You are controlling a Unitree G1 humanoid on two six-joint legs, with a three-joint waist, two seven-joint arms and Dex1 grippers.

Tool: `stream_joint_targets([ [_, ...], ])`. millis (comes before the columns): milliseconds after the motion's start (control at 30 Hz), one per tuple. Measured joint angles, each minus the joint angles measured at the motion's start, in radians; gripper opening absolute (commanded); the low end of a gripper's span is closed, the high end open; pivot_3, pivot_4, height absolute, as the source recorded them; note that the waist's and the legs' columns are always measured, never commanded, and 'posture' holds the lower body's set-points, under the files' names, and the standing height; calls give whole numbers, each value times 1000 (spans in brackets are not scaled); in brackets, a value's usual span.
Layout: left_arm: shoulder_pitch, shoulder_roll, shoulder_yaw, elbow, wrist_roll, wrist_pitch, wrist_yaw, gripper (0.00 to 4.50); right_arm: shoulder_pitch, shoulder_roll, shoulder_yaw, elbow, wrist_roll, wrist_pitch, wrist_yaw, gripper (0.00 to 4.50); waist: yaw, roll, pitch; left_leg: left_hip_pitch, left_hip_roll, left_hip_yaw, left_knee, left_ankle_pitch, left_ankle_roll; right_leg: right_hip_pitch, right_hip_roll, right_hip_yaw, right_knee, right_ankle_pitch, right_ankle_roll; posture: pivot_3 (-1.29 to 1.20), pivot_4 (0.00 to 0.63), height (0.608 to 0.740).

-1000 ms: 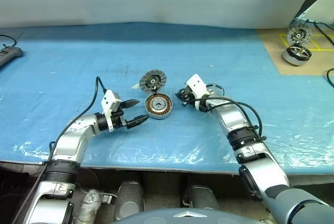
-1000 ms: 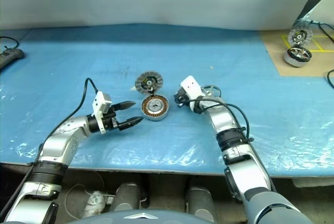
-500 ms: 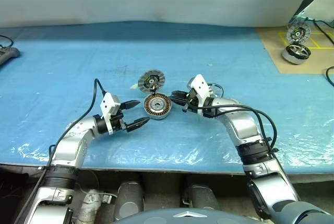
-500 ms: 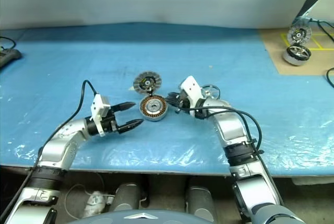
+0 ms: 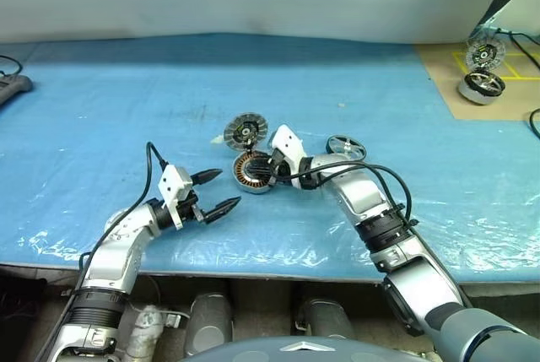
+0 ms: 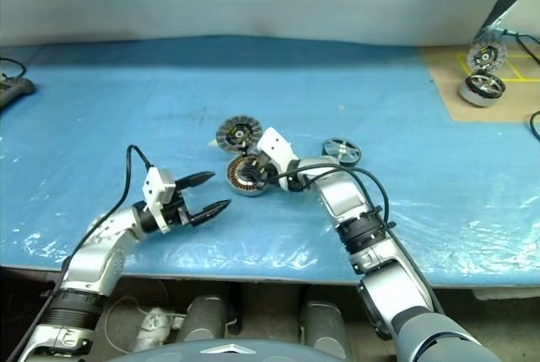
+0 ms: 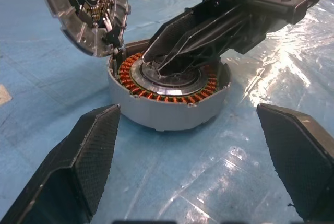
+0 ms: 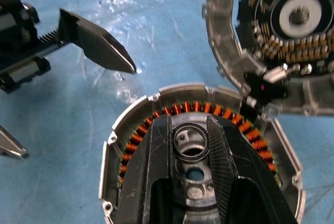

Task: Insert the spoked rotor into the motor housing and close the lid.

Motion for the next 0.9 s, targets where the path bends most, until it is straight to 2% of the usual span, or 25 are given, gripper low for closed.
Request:
stream_joint_targets([
  [367, -49, -16, -44, -97, 4, 115, 94, 4500, -7, -25, 1, 13, -4, -16, 49, 564, -1, 0, 0, 3, 0, 0, 0, 0, 0, 2, 0, 0, 1, 0, 0, 0, 150, 740],
  [600, -55, -23, -54, -109, 13, 144, 113, 4500, -7, -18, 0, 23, -17, -34, 24, 564, -1, 0, 0, 3, 0, 0, 1, 0, 0, 2, 0, 0, 2, 0, 0, 0, 150, 740],
  [900, -27, 33, -15, -233, -26, 243, 146, 4500, -6, -20, 3, 30, -25, -43, 27, 564, -2, 0, 0, 4, 0, 0, 2, 0, 0, 2, 0, 0, 4, 0, 0, 0, 150, 740],
])
